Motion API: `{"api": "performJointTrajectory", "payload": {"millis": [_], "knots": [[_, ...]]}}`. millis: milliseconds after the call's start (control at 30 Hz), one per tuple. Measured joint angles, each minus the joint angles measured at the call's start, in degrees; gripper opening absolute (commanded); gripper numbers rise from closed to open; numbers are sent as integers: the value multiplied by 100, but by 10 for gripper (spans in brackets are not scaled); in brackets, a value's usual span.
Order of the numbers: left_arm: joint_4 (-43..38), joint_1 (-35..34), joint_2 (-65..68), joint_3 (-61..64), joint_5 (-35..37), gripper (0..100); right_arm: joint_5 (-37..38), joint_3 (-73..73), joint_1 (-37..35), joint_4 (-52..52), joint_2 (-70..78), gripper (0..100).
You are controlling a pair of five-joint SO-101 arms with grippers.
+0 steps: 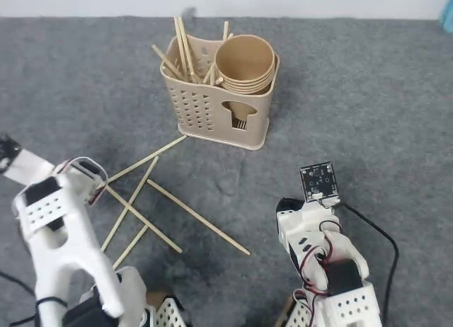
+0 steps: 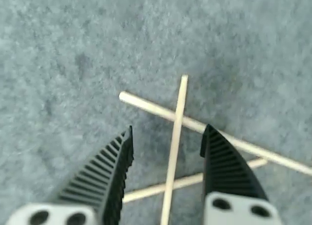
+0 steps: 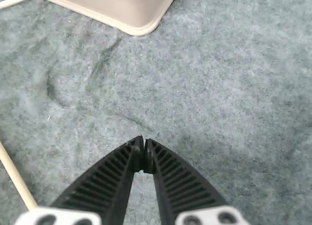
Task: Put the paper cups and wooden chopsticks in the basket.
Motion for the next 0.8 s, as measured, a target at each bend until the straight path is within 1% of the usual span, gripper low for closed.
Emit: {"api": "performJointTrajectory", "payload": {"millis": [100,200,433,600,800], "knots": [[-176,70,97,0,105,217,0,0,0,18,0,8],[-211,202,589,-53,220,217,0,0,0,97,0,8],[-229,246,2040,-897,422,217,0,0,0,105,0,8],[-237,246,2637,-1468,448,217,0,0,0,105,0,8],[-730,246,3068,-1609,519,216,0,0,0,105,0,8]]}}
